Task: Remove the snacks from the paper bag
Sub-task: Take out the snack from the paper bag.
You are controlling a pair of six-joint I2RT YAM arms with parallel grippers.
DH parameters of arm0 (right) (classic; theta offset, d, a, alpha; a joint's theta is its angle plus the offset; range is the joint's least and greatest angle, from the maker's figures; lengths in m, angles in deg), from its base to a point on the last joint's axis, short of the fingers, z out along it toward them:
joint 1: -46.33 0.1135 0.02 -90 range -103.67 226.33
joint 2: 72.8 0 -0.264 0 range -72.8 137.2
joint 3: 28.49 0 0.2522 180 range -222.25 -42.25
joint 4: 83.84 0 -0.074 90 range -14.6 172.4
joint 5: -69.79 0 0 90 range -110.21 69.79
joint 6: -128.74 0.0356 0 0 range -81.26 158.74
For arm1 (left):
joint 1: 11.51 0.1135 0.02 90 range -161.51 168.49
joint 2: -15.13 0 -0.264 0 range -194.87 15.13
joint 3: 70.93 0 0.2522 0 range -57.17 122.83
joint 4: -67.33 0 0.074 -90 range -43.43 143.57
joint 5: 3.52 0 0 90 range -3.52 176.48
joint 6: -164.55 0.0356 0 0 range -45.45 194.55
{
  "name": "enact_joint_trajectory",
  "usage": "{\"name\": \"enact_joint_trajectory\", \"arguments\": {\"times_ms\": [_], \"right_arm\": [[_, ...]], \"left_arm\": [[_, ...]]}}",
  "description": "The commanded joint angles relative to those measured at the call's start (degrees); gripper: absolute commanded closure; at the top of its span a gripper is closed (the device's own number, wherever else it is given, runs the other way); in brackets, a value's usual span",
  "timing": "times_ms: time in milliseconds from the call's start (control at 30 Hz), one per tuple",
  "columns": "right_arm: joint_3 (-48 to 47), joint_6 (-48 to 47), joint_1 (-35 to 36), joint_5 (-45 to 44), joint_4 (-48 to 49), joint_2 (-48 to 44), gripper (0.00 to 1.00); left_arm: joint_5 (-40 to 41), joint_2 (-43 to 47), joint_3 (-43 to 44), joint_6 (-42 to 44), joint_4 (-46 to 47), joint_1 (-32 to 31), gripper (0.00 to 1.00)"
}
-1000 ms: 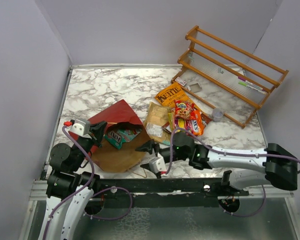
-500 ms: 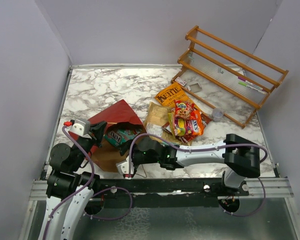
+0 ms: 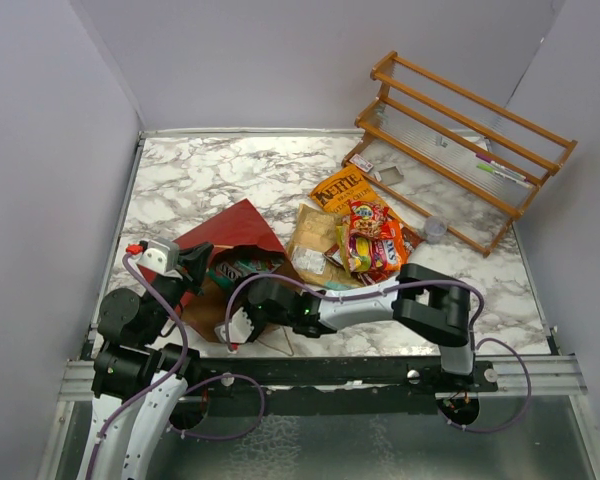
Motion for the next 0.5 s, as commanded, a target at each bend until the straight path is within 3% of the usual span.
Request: {"name": "enact_joint_trajectory", "arguments": {"times_ms": [0, 267, 467], "right_arm": [[-4.7, -2.2, -1.2, -4.2, 1.0, 3.3, 0.30], [-8.2, -4.2, -3.6, -5.6, 3.8, 9.7, 0.37], [-9.5, -5.1, -4.3, -5.2, 4.3, 11.2, 0.52]], "left_arm": [[1.8, 0.8, -0.3, 0.3, 0.0, 0.5, 1.00], [1.8, 1.0, -0.2, 0.3, -0.1, 0.6, 1.00], [1.8, 1.0, -0.3, 0.3, -0.1, 0.6, 1.00]]}}
